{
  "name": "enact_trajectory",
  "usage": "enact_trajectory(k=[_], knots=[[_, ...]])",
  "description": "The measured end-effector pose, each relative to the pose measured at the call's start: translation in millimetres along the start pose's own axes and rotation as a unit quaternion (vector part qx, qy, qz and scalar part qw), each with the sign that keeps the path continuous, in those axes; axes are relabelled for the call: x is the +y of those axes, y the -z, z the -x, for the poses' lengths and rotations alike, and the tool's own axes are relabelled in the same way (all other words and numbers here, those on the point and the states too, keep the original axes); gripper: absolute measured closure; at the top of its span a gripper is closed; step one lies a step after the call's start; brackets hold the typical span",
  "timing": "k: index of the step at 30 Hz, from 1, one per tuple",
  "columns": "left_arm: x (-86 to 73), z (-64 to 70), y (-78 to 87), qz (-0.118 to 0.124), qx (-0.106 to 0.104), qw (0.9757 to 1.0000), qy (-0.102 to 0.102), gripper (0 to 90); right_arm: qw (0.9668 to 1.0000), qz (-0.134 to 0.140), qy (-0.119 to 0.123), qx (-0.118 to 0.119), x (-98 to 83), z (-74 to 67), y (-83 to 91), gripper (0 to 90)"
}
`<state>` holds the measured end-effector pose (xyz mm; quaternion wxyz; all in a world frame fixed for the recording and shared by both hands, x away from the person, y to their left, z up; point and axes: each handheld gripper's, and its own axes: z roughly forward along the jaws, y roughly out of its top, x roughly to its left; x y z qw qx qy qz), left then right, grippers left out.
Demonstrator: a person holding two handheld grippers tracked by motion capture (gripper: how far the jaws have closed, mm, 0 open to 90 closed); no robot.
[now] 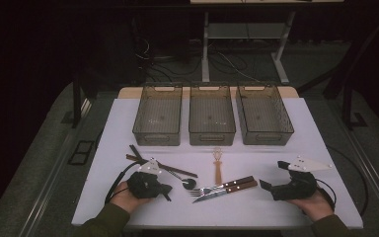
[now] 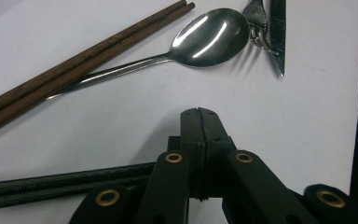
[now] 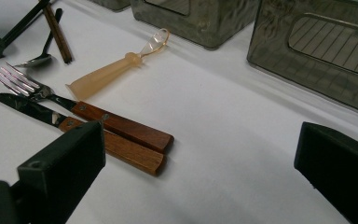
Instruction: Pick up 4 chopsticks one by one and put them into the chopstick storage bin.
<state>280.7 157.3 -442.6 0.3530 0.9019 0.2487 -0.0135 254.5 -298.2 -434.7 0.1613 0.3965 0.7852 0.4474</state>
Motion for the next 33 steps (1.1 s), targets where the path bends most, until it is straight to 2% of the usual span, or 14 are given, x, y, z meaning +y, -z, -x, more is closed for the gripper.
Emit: enact_trajectory(k=[9,17,19,33], knots=[[-2.8,0.8,3.2,-0.007,-0.006,0.9999,0.008,89.9,1.0,-0.002,0.0,-0.002,-0.1,0.1,-0.1,1.6],[-6.8,3.6,7.8,-0.013,-0.002,0.9997,0.022,89.9,1.0,-0.001,0.0,-0.003,-0.2,0.3,0.1,1.6],[-7.9,4.1,9.1,-0.016,0.0,0.9997,0.019,89.9,1.0,-0.001,0.0,-0.004,-0.2,0.4,0.2,1.6],[-16.5,8.4,16.3,-0.018,0.002,0.9992,0.035,90.0,1.0,-0.001,0.002,-0.005,0.0,0.3,0.5,1.6]])
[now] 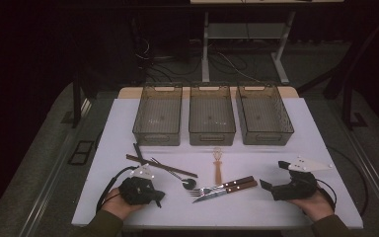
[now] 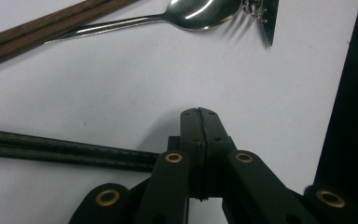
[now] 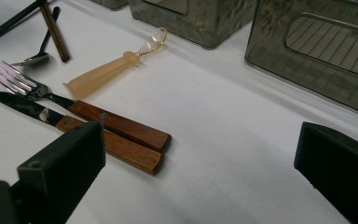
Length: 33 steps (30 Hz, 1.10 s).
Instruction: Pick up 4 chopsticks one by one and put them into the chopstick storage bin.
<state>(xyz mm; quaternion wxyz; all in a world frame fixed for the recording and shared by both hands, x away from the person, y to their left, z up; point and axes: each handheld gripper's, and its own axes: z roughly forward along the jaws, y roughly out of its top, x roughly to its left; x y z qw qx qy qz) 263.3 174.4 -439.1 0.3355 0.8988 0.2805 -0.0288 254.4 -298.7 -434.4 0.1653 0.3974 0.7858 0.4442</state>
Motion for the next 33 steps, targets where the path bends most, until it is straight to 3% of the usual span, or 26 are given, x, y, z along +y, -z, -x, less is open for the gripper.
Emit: enact_trajectory(k=[19,33], knots=[[-9.9,3.0,7.9,-0.003,0.003,0.9999,0.013,89.9,1.0,0.0,0.0,-0.001,0.0,0.0,0.1,1.5],[-17.8,1.5,16.8,-0.007,0.019,0.9996,0.018,90.0,1.0,-0.001,0.0,-0.001,0.0,-0.1,0.1,1.6]])
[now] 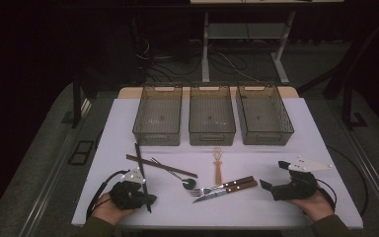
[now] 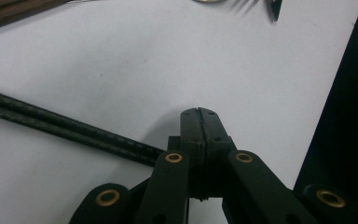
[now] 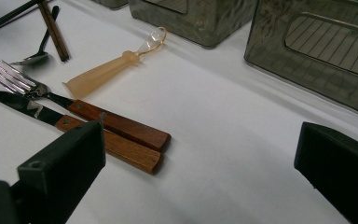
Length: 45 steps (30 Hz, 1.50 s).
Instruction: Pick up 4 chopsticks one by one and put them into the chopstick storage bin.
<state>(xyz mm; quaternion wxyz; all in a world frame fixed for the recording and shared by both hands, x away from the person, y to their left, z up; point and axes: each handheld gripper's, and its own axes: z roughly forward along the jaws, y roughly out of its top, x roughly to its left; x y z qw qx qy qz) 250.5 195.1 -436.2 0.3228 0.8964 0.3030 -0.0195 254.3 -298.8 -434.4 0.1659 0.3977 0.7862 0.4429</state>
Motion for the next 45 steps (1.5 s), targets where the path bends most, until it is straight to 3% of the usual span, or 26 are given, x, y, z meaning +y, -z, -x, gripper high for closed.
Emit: enact_trajectory(k=[35,40,45], knots=[[-19.5,-12.1,23.6,-0.005,0.06,0.9978,0.026,90.0,1.0,-0.003,0.0,0.0,0.1,-0.7,-0.4,1.5],[-15.9,-13.8,25.4,0.011,0.055,0.9982,0.021,90.0,1.0,-0.003,0.001,0.0,0.1,-0.6,-0.7,1.6],[-4.2,-24.9,31.8,0.044,0.084,0.9952,0.025,90.0,1.0,-0.004,0.001,-0.001,0.1,-1.1,-1.4,1.6]])
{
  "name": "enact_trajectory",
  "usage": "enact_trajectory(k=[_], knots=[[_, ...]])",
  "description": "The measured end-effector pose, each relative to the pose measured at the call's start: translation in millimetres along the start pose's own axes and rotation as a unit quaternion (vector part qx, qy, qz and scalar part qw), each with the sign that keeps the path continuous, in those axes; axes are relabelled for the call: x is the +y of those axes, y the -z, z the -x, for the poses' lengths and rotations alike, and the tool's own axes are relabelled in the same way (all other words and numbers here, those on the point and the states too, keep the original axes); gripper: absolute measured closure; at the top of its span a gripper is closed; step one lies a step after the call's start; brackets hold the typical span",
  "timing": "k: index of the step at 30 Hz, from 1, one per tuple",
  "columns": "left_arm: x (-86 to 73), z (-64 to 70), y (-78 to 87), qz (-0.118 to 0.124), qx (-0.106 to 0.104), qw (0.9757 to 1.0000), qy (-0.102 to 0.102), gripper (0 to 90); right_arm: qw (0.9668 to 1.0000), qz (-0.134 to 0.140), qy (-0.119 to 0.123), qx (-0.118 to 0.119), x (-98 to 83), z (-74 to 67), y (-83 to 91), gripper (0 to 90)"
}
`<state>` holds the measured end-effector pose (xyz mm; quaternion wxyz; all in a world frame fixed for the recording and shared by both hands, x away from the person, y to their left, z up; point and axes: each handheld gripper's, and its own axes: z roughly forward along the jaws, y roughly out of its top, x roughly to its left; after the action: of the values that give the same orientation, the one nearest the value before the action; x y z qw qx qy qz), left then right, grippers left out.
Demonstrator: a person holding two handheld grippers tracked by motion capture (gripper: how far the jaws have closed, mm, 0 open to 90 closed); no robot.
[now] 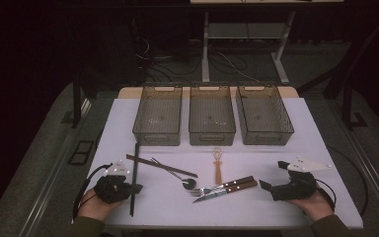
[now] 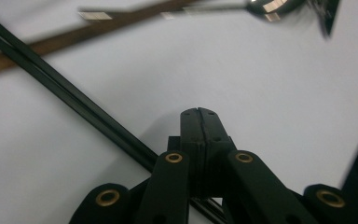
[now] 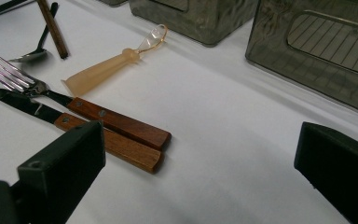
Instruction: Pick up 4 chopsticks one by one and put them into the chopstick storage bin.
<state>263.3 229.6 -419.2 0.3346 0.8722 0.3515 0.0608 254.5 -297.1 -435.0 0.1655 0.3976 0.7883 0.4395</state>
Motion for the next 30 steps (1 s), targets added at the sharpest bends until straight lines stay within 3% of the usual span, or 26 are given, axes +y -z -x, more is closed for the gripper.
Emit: enact_trajectory(k=[6,9,15,18,24,30], knots=[[20.2,-20.4,1.2,0.035,0.059,0.9975,0.02,90.0,1.0,-0.001,0.001,0.001,-0.4,-0.1,-1.1,1.6],[29.7,-33.8,-3.2,0.043,0.074,0.9959,0.03,90.0,1.0,-0.002,-0.001,0.0,-0.5,0.3,-1.1,1.6],[44.3,-60.7,-14.3,0.035,0.107,0.9923,0.051,90.0,1.0,0.0,-0.002,-0.001,-0.7,0.8,-0.9,1.6],[51.2,-73.2,-20.5,0.021,0.127,0.9906,0.047,90.0,1.0,0.0,-0.003,0.0,-1.0,0.7,-1.0,1.6],[56.9,-89.0,-29.8,0.031,0.156,0.9855,0.059,90.0,1.0,0.0,-0.003,0.001,-0.9,0.8,-1.3,1.6],[50.1,-96.9,-33.5,0.033,0.163,0.9831,0.077,90.0,1.0,-0.001,-0.001,0.002,-1.0,0.4,-1.3,1.6]])
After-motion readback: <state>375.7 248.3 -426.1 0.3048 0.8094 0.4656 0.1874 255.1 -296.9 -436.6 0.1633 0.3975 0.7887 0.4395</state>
